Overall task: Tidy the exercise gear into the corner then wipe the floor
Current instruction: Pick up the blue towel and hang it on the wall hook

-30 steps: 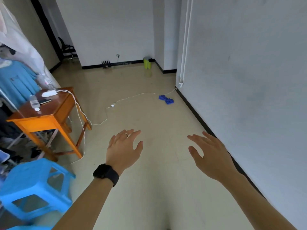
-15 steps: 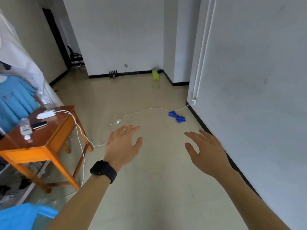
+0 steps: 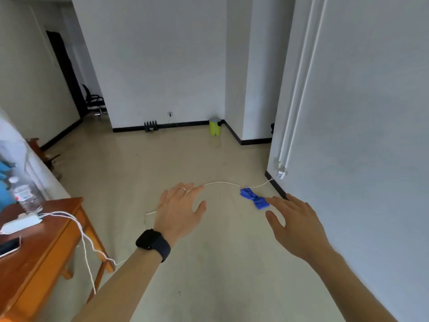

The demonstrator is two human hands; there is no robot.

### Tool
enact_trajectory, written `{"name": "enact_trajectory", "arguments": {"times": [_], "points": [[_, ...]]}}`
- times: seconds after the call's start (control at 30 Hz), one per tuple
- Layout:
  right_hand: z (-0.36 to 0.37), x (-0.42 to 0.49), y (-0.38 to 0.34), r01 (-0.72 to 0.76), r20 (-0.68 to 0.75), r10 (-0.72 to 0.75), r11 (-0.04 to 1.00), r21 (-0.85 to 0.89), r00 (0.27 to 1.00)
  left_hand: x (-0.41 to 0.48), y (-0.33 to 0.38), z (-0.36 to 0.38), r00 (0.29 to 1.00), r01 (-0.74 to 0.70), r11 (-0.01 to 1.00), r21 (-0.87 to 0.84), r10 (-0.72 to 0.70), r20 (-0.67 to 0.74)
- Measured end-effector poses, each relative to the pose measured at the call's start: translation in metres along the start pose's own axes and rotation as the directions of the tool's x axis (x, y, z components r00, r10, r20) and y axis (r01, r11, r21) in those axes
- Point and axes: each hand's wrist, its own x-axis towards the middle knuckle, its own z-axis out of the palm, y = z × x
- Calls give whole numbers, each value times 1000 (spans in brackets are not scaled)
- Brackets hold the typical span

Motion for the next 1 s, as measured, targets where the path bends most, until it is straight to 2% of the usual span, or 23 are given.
{"name": "enact_trajectory", "arguments": {"times": [0.2,0.37,0.73,1.0], "points": [[28,139,-16,-90,-43,90,996,7,995,164,-32,16,992,-125,992,-22,125,4],[67,267,-10,-87,-68,89,996,20,994,299,-56,36,984,-177,984,-3,177,-11],[138,543,50,-41,-17,41,999,-3,999,563,-91,97,990,-127,992,0,126,-68],[196,710,93,-79,27,79,997,-15,997,739,-126,167,992,-119,993,-18,118,-42]]}}
